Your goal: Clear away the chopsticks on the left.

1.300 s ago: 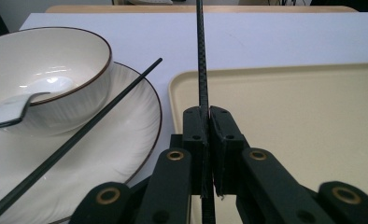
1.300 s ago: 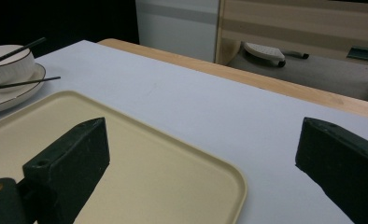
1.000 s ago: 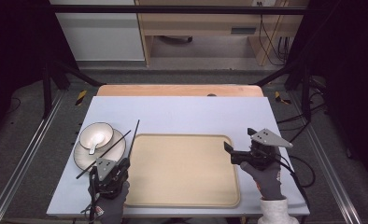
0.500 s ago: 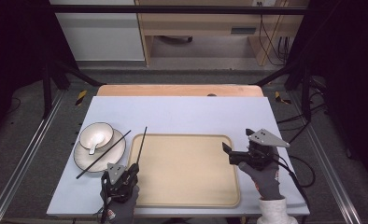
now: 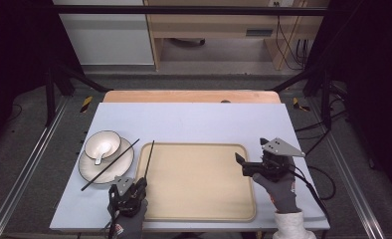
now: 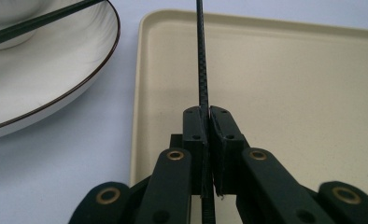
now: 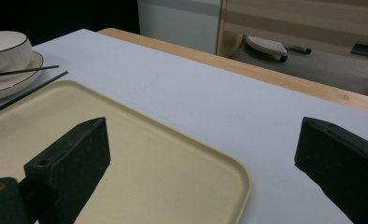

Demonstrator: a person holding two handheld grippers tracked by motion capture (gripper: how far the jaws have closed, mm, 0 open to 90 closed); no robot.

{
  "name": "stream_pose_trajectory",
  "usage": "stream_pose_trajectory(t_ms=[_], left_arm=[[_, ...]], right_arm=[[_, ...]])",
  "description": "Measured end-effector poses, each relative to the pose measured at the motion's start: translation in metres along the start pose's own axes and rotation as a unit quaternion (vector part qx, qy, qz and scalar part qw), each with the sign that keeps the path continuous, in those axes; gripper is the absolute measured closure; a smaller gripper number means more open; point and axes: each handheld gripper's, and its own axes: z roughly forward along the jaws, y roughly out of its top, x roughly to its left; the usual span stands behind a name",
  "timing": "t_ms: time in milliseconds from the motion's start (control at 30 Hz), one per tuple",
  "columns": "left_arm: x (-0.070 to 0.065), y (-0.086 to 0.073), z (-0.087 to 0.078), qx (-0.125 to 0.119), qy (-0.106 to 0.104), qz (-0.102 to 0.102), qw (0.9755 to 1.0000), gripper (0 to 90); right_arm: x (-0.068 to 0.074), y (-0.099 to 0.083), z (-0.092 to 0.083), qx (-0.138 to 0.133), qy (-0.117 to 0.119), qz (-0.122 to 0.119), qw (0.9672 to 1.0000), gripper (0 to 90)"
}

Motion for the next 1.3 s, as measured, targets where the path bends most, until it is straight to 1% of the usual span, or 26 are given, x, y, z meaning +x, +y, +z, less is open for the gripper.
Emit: stream_pose_trajectory(t_ms=[233,300,400,567,1000,1133,1167,1233,1267,1300], left_arm=[[0.000,-0.002,0.003,0.011,0.004,-0.002,0.9999,85.1],[0.000,-0.003,0.004,0.020,0.004,-0.001,0.9998,85.0],[0.000,-0.004,0.006,0.025,0.005,0.000,0.9997,84.9],[0.000,-0.003,0.006,0.027,0.005,0.000,0.9996,84.9],[0.000,-0.003,0.006,0.027,-0.003,0.002,0.9996,82.5],[0.001,0.002,0.002,0.022,-0.008,0.012,0.9997,78.5],[0.002,0.004,0.001,0.019,-0.013,0.014,0.9996,77.3],[0.003,0.009,-0.002,0.015,-0.016,0.020,0.9996,75.6],[0.004,0.011,-0.004,0.012,-0.022,0.023,0.9994,74.6],[0.006,0.014,-0.006,0.010,-0.024,0.026,0.9993,73.7]], right_arm=[[0.000,0.000,0.001,0.001,-0.001,-0.001,1.0000,3.4],[0.000,0.000,0.001,0.001,-0.001,-0.002,1.0000,3.4],[0.000,-0.001,0.001,0.003,-0.001,-0.003,1.0000,3.4],[0.001,-0.001,0.002,0.004,-0.001,-0.003,1.0000,3.4],[0.001,-0.001,0.001,0.003,-0.002,-0.005,1.0000,3.4],[0.000,0.000,0.000,0.003,-0.003,-0.003,1.0000,3.3],[0.000,0.000,0.000,0.003,-0.003,-0.003,1.0000,3.3],[0.000,0.000,0.000,0.003,-0.003,-0.004,1.0000,3.2],[0.000,0.000,0.000,0.002,-0.004,-0.005,1.0000,3.2],[0.000,0.000,0.000,0.002,-0.003,-0.004,1.0000,3.2]])
